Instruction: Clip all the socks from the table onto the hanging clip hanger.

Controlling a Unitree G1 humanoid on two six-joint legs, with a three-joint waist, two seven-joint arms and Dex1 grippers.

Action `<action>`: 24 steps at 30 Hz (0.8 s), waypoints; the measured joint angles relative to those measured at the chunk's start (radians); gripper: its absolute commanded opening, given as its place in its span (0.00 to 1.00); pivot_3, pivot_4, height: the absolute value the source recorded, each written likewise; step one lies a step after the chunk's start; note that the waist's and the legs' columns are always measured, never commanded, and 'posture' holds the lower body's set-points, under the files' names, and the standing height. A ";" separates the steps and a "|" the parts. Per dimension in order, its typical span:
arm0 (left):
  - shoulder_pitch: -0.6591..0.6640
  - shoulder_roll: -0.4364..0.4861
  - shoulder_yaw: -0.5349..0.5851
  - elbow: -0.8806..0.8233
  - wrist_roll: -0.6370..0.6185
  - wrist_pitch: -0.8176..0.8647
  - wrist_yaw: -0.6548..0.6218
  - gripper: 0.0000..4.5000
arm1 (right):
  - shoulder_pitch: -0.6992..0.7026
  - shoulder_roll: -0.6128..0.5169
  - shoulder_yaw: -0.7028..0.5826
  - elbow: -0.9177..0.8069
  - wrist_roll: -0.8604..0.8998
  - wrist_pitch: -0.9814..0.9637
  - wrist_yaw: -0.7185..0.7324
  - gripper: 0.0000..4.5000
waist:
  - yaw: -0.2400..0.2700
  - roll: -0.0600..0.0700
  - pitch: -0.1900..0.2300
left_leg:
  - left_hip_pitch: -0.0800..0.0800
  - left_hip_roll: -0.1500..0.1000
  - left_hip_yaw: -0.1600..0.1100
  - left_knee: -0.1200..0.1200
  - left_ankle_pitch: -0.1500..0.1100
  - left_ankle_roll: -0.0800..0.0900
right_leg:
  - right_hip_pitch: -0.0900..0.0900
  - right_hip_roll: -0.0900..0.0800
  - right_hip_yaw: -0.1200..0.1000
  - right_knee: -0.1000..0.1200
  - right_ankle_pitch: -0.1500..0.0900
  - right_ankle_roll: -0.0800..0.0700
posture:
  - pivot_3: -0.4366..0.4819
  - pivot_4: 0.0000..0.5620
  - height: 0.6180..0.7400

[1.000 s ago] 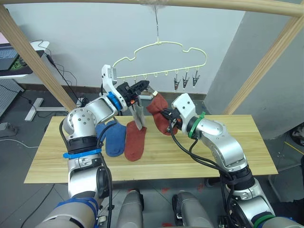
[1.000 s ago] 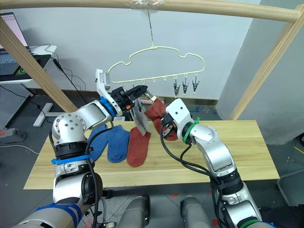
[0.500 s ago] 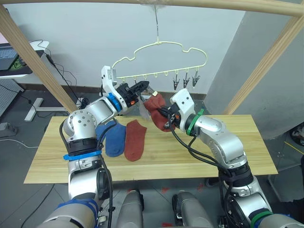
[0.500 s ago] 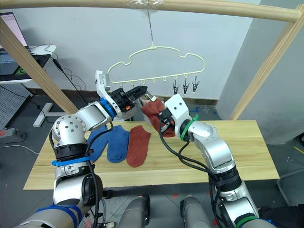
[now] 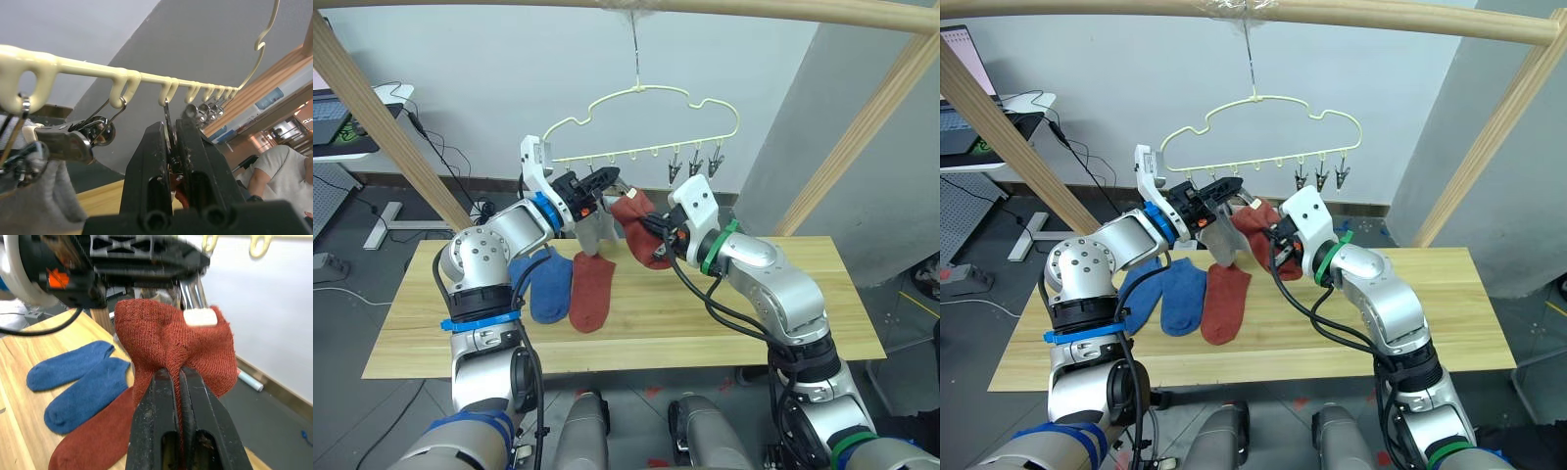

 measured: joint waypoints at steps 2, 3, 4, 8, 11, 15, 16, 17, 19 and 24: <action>0.000 -0.001 0.000 -0.001 -0.002 0.004 -0.002 0.00 | -0.003 0.011 0.002 0.007 0.000 -0.008 -0.004 0.00 | 0.000 0.000 0.000 | 0.000 0.000 0.000 0.000 0.000 0.000 | 0.000 0.000 0.000 0.000 0.000 0.000 | 0.45 0.29 1.00; 0.000 -0.002 0.000 -0.002 -0.003 0.006 -0.002 0.00 | -0.003 0.014 0.004 0.012 0.000 -0.010 -0.004 0.00 | 0.000 0.000 0.000 | 0.000 0.000 0.000 0.000 0.000 0.000 | 0.000 0.000 0.000 0.000 0.000 0.000 | 0.45 0.29 1.00; 0.002 -0.004 -0.001 -0.007 -0.003 0.007 -0.002 0.00 | -0.003 0.016 0.006 0.021 0.000 -0.012 -0.004 0.00 | 0.000 0.000 0.000 | 0.000 0.000 0.000 0.000 0.000 0.000 | 0.000 0.000 0.000 0.000 0.000 0.000 | 0.45 0.29 1.00; 0.012 -0.006 -0.004 -0.018 -0.002 0.001 -0.011 0.00 | -0.005 0.015 0.011 0.045 -0.001 -0.029 -0.005 0.00 | 0.000 0.000 0.000 | 0.000 0.000 0.000 0.000 0.000 0.000 | 0.000 0.000 0.000 0.000 0.000 0.000 | 0.46 0.28 1.00; 0.014 -0.006 -0.014 -0.020 0.005 -0.024 -0.017 0.21 | -0.006 0.016 0.011 0.064 -0.001 -0.040 -0.008 0.00 | 0.001 0.000 0.000 | 0.000 0.000 0.000 0.000 0.000 0.000 | 0.000 0.000 0.000 0.000 0.000 0.000 | 0.46 0.28 1.00; 0.015 -0.004 -0.019 -0.032 0.003 -0.032 -0.018 0.50 | -0.007 0.027 0.012 0.090 -0.001 -0.056 -0.015 0.00 | 0.001 0.000 0.000 | 0.000 0.000 0.000 0.000 0.000 0.000 | 0.000 0.000 0.000 0.000 0.000 0.000 | 0.48 0.27 1.00; 0.016 0.002 -0.020 -0.039 0.002 -0.032 -0.019 0.57 | -0.007 0.033 0.013 0.100 -0.001 -0.063 -0.019 0.00 | 0.001 0.000 0.000 | 0.000 0.000 0.000 0.000 0.000 0.000 | 0.000 0.000 0.000 0.000 0.000 0.000 | 0.48 0.27 1.00; 0.017 0.012 -0.021 -0.044 0.002 -0.032 -0.022 0.62 | -0.007 0.038 0.013 0.109 -0.002 -0.072 -0.024 0.00 | 0.000 0.000 0.000 | 0.000 0.000 0.000 0.000 0.000 0.000 | 0.000 0.000 0.000 0.000 0.000 0.000 | 0.49 0.27 1.00; 0.024 0.040 -0.021 -0.056 0.002 -0.031 -0.032 0.76 | -0.010 0.052 0.013 0.136 -0.003 -0.092 -0.031 0.00 | 0.000 0.000 0.000 | 0.000 0.000 0.000 0.000 0.000 0.000 | 0.000 0.000 0.000 0.000 0.000 0.000 | 0.50 0.26 1.00; 0.072 0.135 -0.029 -0.122 0.001 0.009 -0.056 1.00 | -0.033 0.089 0.012 0.229 -0.006 -0.151 -0.049 0.05 | 0.002 0.000 0.000 | 0.000 0.000 0.000 0.000 0.000 0.000 | -0.001 0.000 0.000 0.000 0.000 0.000 | 0.54 0.24 1.00</action>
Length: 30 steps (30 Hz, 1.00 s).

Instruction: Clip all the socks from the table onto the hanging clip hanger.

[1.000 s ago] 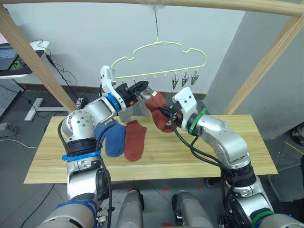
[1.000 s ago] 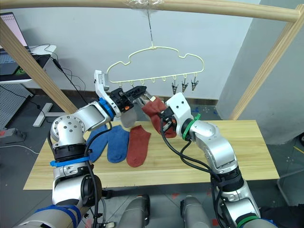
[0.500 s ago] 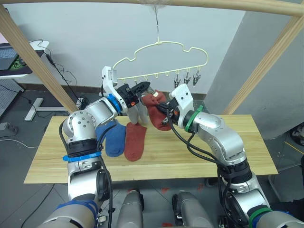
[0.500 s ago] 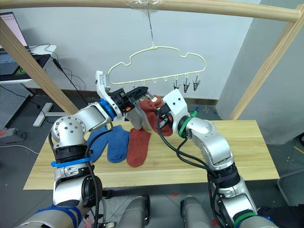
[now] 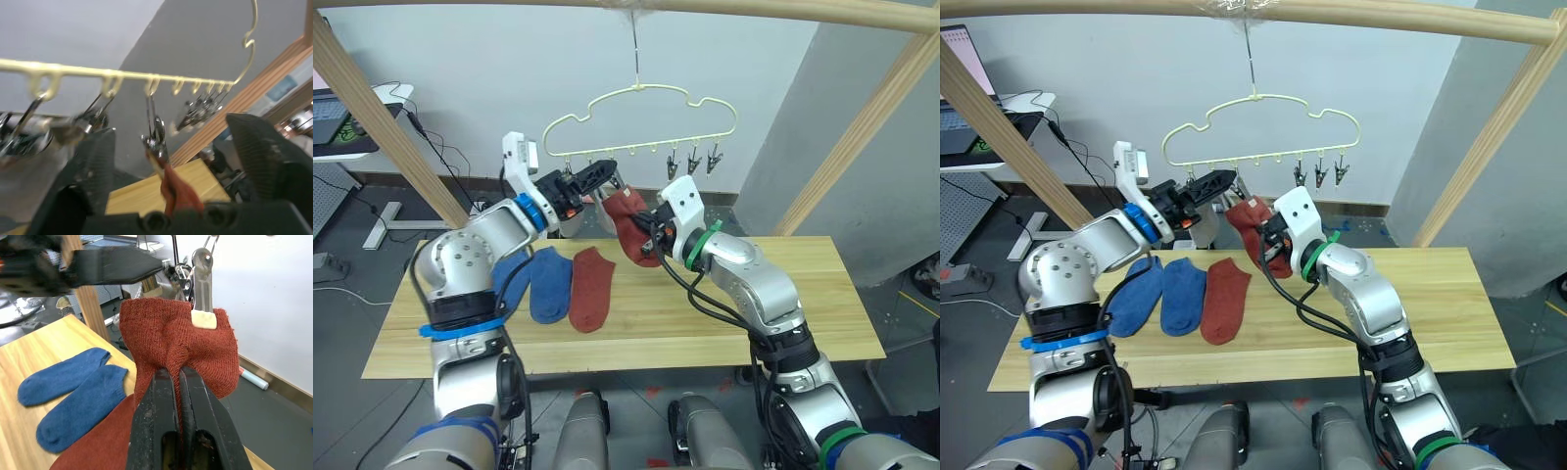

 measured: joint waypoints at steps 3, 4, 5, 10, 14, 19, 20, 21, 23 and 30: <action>0.034 0.044 0.011 -0.074 -0.031 0.038 -0.001 1.00 | -0.014 0.032 -0.006 0.081 -0.004 -0.052 -0.011 0.23 | 0.004 -0.002 -0.001 | 0.000 0.000 0.000 0.000 0.000 0.000 | 0.000 0.000 0.000 0.000 0.000 0.000 | 0.57 0.23 1.00; 0.044 0.056 0.014 -0.094 -0.040 0.050 -0.001 1.00 | -0.019 0.045 -0.011 0.108 -0.004 -0.067 -0.018 0.31 | 0.005 -0.002 -0.002 | 0.000 0.000 0.000 0.000 0.000 0.000 | 0.000 0.000 -0.001 0.000 0.000 0.000 | 0.58 0.23 1.00; 0.061 0.066 0.020 -0.122 -0.052 0.060 0.001 1.00 | -0.025 0.057 -0.015 0.134 -0.004 -0.081 -0.021 0.39 | 0.006 -0.003 -0.002 | 0.000 0.000 0.000 0.000 0.000 0.000 | 0.000 -0.001 -0.001 0.000 0.000 0.000 | 0.60 0.24 1.00; 0.161 0.099 0.054 -0.278 -0.115 0.075 0.032 1.00 | -0.033 0.064 -0.027 0.198 -0.004 -0.124 -0.019 0.78 | 0.018 -0.006 -0.005 | 0.000 0.000 -0.001 -0.001 0.000 0.000 | 0.000 -0.001 -0.001 0.000 0.000 -0.001 | 0.69 0.26 1.00; 0.294 0.143 0.063 -0.386 -0.127 0.072 0.041 1.00 | 0.025 0.012 -0.031 0.195 -0.032 -0.131 -0.028 0.99 | 0.041 -0.006 -0.005 | 0.000 0.000 0.000 -0.002 0.000 0.000 | 0.000 -0.002 -0.001 0.000 0.000 -0.001 | 0.67 0.26 1.00; 0.420 0.134 0.022 -0.457 -0.046 -0.019 0.060 1.00 | 0.053 -0.025 -0.065 0.179 -0.079 -0.154 -0.114 0.99 | 0.061 -0.006 -0.012 | 0.000 0.000 0.000 -0.001 0.001 0.001 | 0.000 -0.002 -0.001 -0.002 0.001 -0.002 | 0.62 0.19 1.00; 0.441 0.137 -0.007 -0.471 -0.017 -0.045 0.046 1.00 | 0.059 -0.028 -0.083 0.167 -0.080 -0.160 -0.132 0.99 | 0.062 -0.006 -0.018 | 0.000 -0.001 0.001 -0.001 0.001 0.001 | 0.000 -0.002 0.000 -0.002 0.001 -0.002 | 0.61 0.20 1.00; 0.452 0.141 -0.047 -0.480 0.011 -0.077 0.019 1.00 | 0.062 -0.030 -0.113 0.152 -0.078 -0.162 -0.153 0.99 | 0.063 -0.006 -0.023 | 0.000 -0.001 0.001 -0.001 0.001 0.001 | 0.001 -0.002 0.000 -0.003 0.001 -0.002 | 0.60 0.22 1.00; 0.445 0.131 -0.098 -0.472 0.043 -0.139 -0.030 1.00 | 0.064 -0.036 -0.158 0.131 -0.070 -0.165 -0.172 0.99 | 0.063 -0.006 -0.027 | 0.000 -0.001 0.002 -0.001 0.001 0.001 | 0.001 -0.002 0.000 -0.003 0.002 -0.004 | 0.57 0.22 1.00; 0.429 0.139 -0.231 -0.426 0.242 -0.420 -0.188 1.00 | 0.040 -0.060 -0.286 0.118 -0.037 -0.165 -0.224 0.99 | 0.034 -0.005 -0.029 | 0.001 0.000 0.006 -0.001 0.004 0.005 | 0.000 -0.002 0.003 -0.004 0.002 -0.010 | 0.48 0.28 1.00</action>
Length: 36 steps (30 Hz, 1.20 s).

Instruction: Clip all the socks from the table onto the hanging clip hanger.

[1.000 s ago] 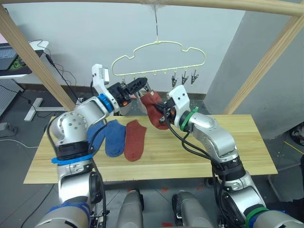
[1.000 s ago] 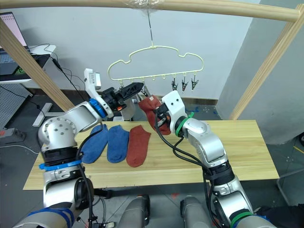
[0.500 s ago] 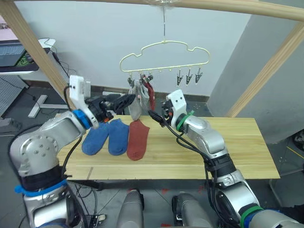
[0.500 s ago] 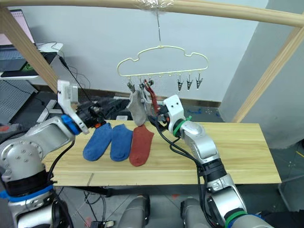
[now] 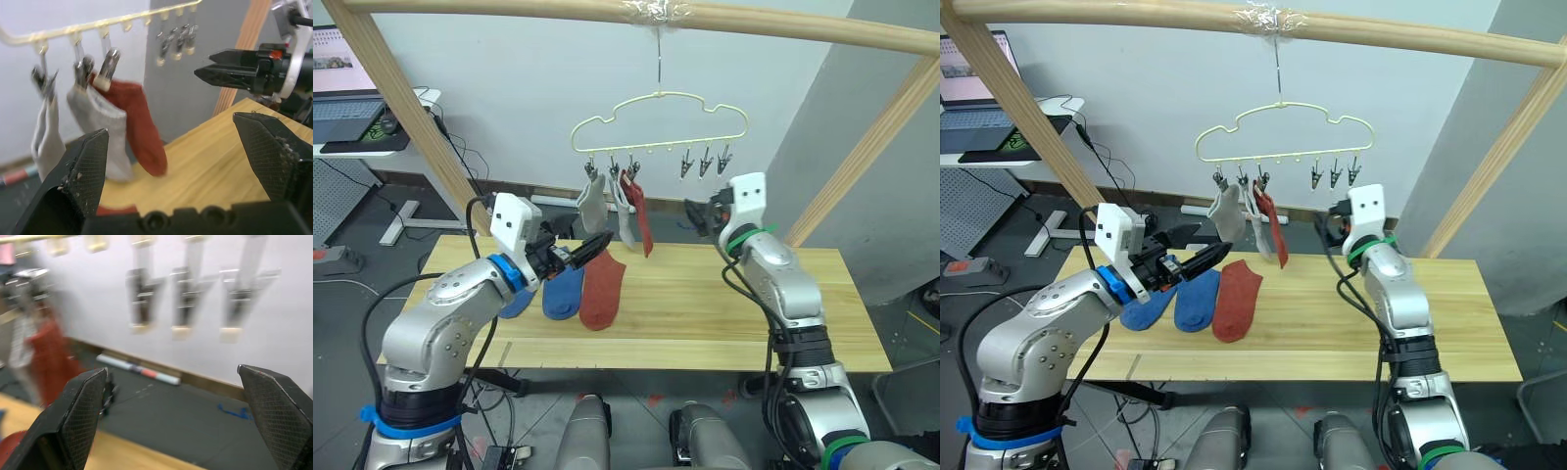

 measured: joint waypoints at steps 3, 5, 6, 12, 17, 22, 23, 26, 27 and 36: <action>-0.005 -0.025 -0.027 0.014 0.042 -0.089 -0.037 1.00 | -0.053 0.019 -0.001 0.011 0.004 -0.024 0.002 0.96 | -0.014 0.000 0.000 | 0.000 0.001 0.000 0.000 0.000 0.001 | 0.000 0.001 0.000 0.000 0.000 0.000 | 0.49 0.28 1.00; -0.006 -0.031 -0.030 0.014 0.052 -0.125 -0.051 1.00 | -0.069 0.041 0.002 0.022 0.007 -0.047 0.004 0.87 | -0.023 0.000 0.000 | 0.000 0.001 -0.002 -0.001 0.000 0.001 | 0.000 0.002 -0.001 0.001 0.000 0.001 | 0.50 0.29 1.00; -0.011 -0.031 -0.027 0.014 0.053 -0.134 -0.055 1.00 | -0.079 0.053 0.003 0.038 0.007 -0.051 0.002 0.79 | -0.027 0.000 0.000 | 0.000 0.001 -0.003 -0.001 0.000 0.001 | 0.000 0.002 -0.002 0.002 0.000 0.001 | 0.51 0.29 1.00; -0.035 -0.040 -0.010 0.005 0.046 -0.150 -0.033 1.00 | -0.096 0.119 0.030 0.074 0.004 -0.067 -0.020 0.72 | -0.028 0.000 0.000 | 0.000 0.001 -0.003 -0.002 0.000 0.001 | 0.000 0.002 -0.002 0.002 -0.001 0.002 | 0.55 0.30 1.00; 0.018 -0.042 0.031 -0.037 -0.007 -0.135 -0.033 1.00 | -0.098 0.151 0.049 0.081 0.004 -0.069 -0.031 0.72 | -0.025 0.000 0.000 | 0.000 0.001 -0.004 -0.002 0.000 0.001 | 0.000 0.002 -0.002 0.002 -0.001 0.002 | 0.60 0.31 1.00; 0.060 -0.035 0.065 -0.065 -0.034 -0.125 -0.033 1.00 | -0.128 0.165 0.056 0.121 0.006 -0.086 -0.034 0.72 | -0.019 0.001 0.001 | 0.000 0.001 -0.004 -0.002 0.000 0.001 | 0.000 0.002 -0.002 0.002 -0.001 0.001 | 0.62 0.31 1.00; 0.069 -0.030 0.068 -0.069 -0.033 -0.127 -0.033 1.00 | -0.134 0.165 0.056 0.124 0.007 -0.089 -0.034 0.72 | -0.017 0.001 0.001 | 0.000 0.001 -0.004 -0.002 0.000 0.001 | 0.000 0.002 -0.002 0.002 -0.001 0.001 | 0.62 0.31 1.00; 0.094 -0.027 0.071 -0.085 -0.023 -0.140 -0.033 1.00 | -0.149 0.166 0.052 0.150 0.009 -0.109 -0.037 0.72 | -0.006 0.001 0.001 | 0.000 0.001 -0.004 -0.002 0.000 0.001 | 0.000 0.002 -0.002 0.002 -0.001 0.001 | 0.63 0.30 1.00; 0.102 -0.026 0.073 -0.088 -0.021 -0.146 -0.033 1.00 | -0.153 0.167 0.050 0.164 0.009 -0.114 -0.039 0.72 | -0.002 0.001 0.001 | 0.000 0.001 -0.004 -0.002 0.000 0.001 | 0.000 0.002 -0.002 0.002 -0.001 0.000 | 0.63 0.30 1.00; 0.081 -0.003 0.079 -0.090 -0.021 -0.141 -0.032 1.00 | -0.215 0.179 -0.011 0.291 0.024 -0.161 -0.086 0.72 | 0.007 0.001 0.001 | 0.000 0.001 -0.004 -0.002 0.000 0.001 | 0.000 0.002 -0.003 0.001 -0.002 0.000 | 0.63 0.30 1.00</action>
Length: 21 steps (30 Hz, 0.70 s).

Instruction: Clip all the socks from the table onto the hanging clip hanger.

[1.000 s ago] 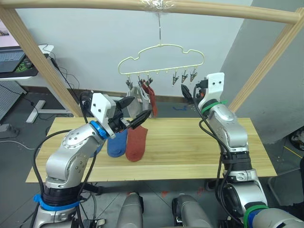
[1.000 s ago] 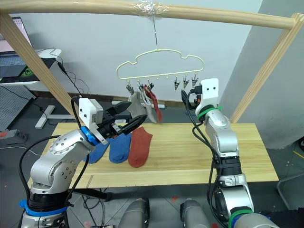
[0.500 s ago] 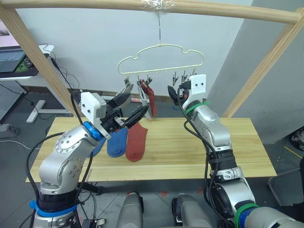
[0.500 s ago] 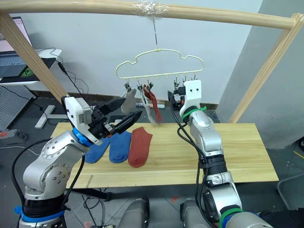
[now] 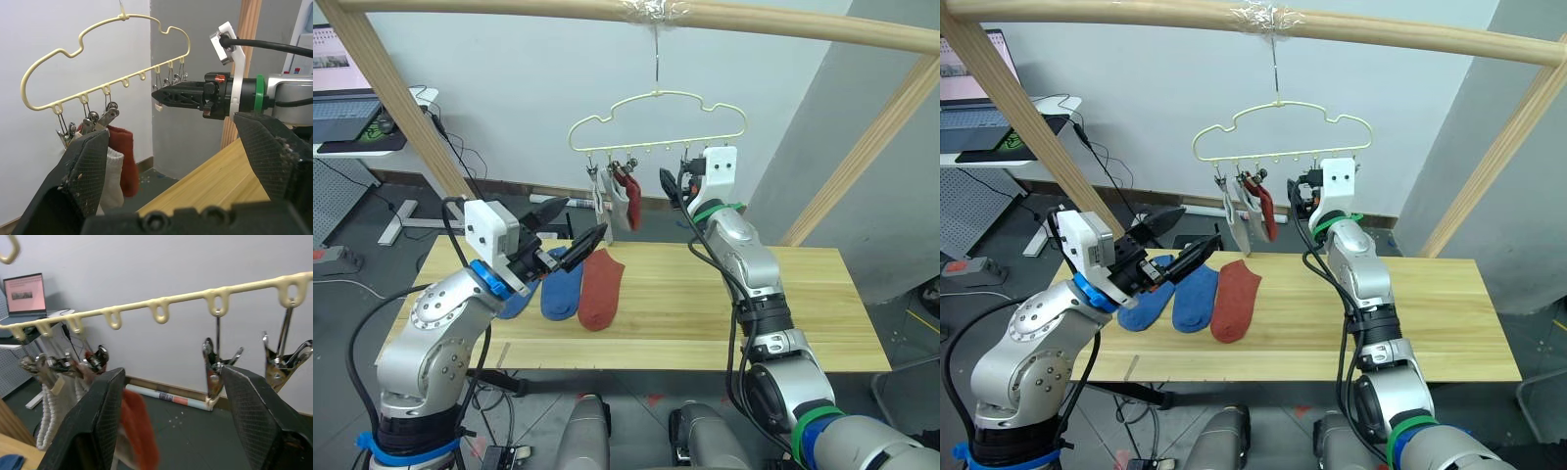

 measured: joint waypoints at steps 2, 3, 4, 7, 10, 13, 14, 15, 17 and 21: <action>-0.008 0.006 0.004 0.000 -0.001 0.001 0.000 1.00 | -0.010 0.001 -0.010 0.014 0.001 -0.010 -0.007 0.72 | 0.000 0.000 0.000 | 0.000 0.000 0.001 0.000 0.000 0.000 | 0.000 0.000 0.000 0.000 0.000 0.000 | 0.62 0.30 1.00; -0.007 0.006 0.004 0.000 -0.001 0.001 0.000 1.00 | -0.013 0.000 -0.012 0.021 0.003 -0.014 -0.009 0.72 | 0.000 0.000 0.000 | 0.000 0.000 0.001 0.000 0.000 0.000 | 0.000 0.000 0.000 -0.001 0.000 0.000 | 0.62 0.30 1.00; -0.007 0.006 0.004 0.001 0.000 0.001 -0.001 1.00 | -0.016 0.000 -0.014 0.030 0.007 -0.017 -0.010 0.72 | 0.000 0.000 0.000 | 0.000 0.000 0.001 -0.001 0.000 0.000 | 0.000 0.000 0.000 -0.002 0.000 0.000 | 0.62 0.30 1.00; -0.008 0.006 0.002 0.007 0.001 0.001 0.000 1.00 | -0.019 0.000 -0.014 0.051 0.010 -0.032 -0.011 0.72 | 0.000 0.000 0.000 | 0.000 0.000 0.000 -0.004 0.000 0.000 | 0.000 0.000 0.000 -0.004 0.000 0.000 | 0.63 0.31 1.00; -0.013 0.006 0.000 0.007 0.002 0.001 0.000 1.00 | -0.030 0.000 -0.014 0.075 0.014 -0.043 -0.012 0.72 | 0.000 0.000 0.000 | 0.000 0.000 0.000 -0.006 0.000 0.000 | 0.000 0.000 0.000 -0.005 0.000 0.000 | 0.63 0.31 1.00; -0.014 0.006 -0.007 0.007 0.001 0.006 0.006 1.00 | -0.047 0.000 -0.015 0.098 0.019 -0.058 -0.012 0.72 | 0.001 0.000 0.000 | 0.000 0.000 0.000 -0.008 0.000 0.000 | 0.000 0.000 -0.001 -0.007 0.000 0.000 | 0.64 0.31 1.00; -0.017 0.006 -0.010 0.006 0.001 0.013 0.011 1.00 | -0.053 0.001 -0.015 0.105 0.019 -0.062 -0.012 0.72 | 0.001 0.000 0.000 | 0.000 0.000 0.000 -0.008 0.000 0.000 | 0.000 0.000 -0.001 -0.007 0.000 0.000 | 0.64 0.31 1.00; -0.023 0.006 -0.016 0.005 0.001 0.021 0.020 1.00 | -0.059 0.001 -0.015 0.112 0.019 -0.066 -0.012 0.72 | 0.002 0.000 0.000 | 0.000 0.000 0.000 -0.008 0.000 0.000 | 0.000 0.000 -0.001 -0.007 0.000 0.000 | 0.64 0.31 1.00; -0.040 0.006 -0.018 0.001 0.001 0.039 0.038 1.00 | -0.068 0.003 -0.015 0.123 0.020 -0.077 -0.007 0.72 | 0.004 0.000 0.000 | 0.000 0.000 0.000 -0.009 0.000 0.000 | 0.000 0.000 -0.001 -0.007 0.000 0.000 | 0.65 0.31 1.00; -0.060 0.006 -0.018 -0.037 -0.004 0.075 0.076 1.00 | -0.073 0.006 -0.014 0.150 0.021 -0.084 0.003 0.72 | 0.008 0.000 0.000 | 0.000 0.000 0.000 -0.010 0.000 0.000 | 0.000 0.000 -0.001 -0.008 0.000 0.000 | 0.65 0.32 1.00</action>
